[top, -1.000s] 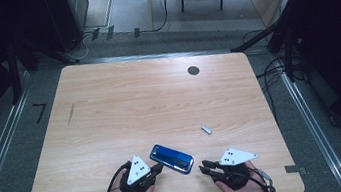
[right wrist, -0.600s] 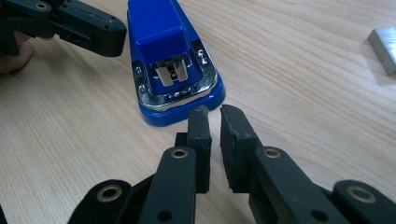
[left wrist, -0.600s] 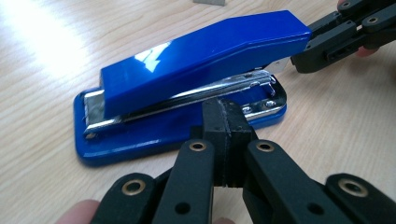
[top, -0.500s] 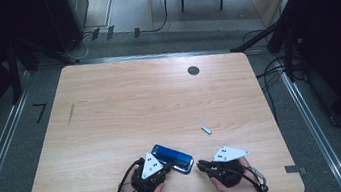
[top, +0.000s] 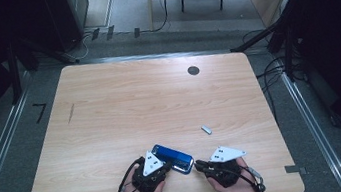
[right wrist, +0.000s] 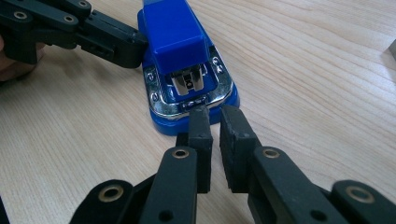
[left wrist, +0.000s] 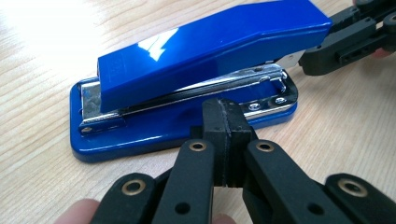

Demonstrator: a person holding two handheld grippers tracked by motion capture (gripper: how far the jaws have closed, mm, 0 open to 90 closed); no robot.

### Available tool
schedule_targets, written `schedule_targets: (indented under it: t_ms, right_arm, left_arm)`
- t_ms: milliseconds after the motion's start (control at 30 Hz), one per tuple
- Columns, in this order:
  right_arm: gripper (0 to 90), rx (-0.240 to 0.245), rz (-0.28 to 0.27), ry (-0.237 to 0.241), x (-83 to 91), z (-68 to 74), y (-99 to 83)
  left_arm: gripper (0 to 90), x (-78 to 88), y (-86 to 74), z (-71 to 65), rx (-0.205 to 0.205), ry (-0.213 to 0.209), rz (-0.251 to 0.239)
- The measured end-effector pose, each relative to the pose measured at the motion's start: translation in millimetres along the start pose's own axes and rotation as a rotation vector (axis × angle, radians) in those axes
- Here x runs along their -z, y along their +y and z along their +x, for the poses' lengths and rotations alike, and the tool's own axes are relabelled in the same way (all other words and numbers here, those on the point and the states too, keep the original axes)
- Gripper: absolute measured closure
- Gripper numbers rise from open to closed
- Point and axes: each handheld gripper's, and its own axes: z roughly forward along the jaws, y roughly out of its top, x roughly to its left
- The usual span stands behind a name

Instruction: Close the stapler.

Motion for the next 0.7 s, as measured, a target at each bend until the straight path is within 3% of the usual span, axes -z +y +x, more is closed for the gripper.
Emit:
schedule_targets:
  t_ms: [200,300,467,700]
  right_arm:
    - [84.5,-0.004,0.001,0.0,-2.7,-0.8,-0.5]
    - [85.5,-0.031,-0.011,0.026,-3.0,-1.3,-0.1]
    - [85.9,-0.025,-0.009,0.022,-5.4,0.0,2.3]
    - [87.1,-0.012,-0.016,0.022,-4.9,1.0,3.0]
  left_arm:
    - [90.0,-0.2,0.0,0.2,0.008,-0.001,-0.001]
    - [90.0,-0.2,-0.1,-0.6,0.007,0.002,-0.001]
    - [90.0,-0.4,-0.1,-3.3,-0.011,0.017,0.013]
    - [90.0,-0.5,0.6,-4.2,-0.015,0.017,-0.01]
